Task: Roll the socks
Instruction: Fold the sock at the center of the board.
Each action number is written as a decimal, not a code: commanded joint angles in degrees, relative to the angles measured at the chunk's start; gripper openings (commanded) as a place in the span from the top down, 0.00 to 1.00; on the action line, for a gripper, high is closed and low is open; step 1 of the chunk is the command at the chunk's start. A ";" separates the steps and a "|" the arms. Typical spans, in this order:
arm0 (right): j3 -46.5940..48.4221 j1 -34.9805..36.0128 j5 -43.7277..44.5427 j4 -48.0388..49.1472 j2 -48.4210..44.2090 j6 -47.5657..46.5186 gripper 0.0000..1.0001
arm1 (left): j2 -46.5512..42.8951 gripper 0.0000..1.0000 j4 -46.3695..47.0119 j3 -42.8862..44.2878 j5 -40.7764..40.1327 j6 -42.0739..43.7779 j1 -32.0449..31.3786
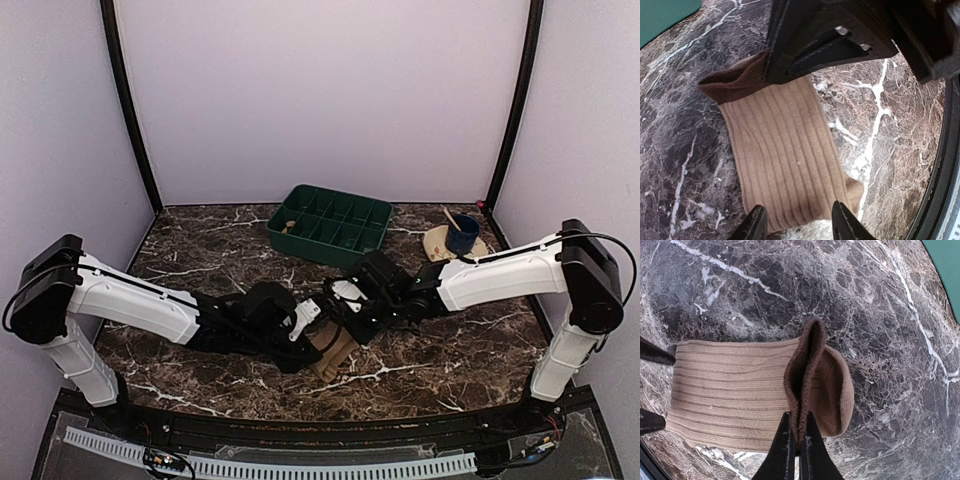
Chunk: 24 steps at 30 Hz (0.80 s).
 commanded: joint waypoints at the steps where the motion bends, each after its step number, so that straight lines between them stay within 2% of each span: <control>1: -0.74 -0.43 -0.35 2.34 -0.28 0.74 1.00 | 0.71 0.53 0.01 1.77 0.25 0.88 -1.04; 24: -1.46 -2.34 -1.39 2.64 1.89 0.75 1.00 | 6.17 0.54 0.19 3.57 0.43 0.78 -2.30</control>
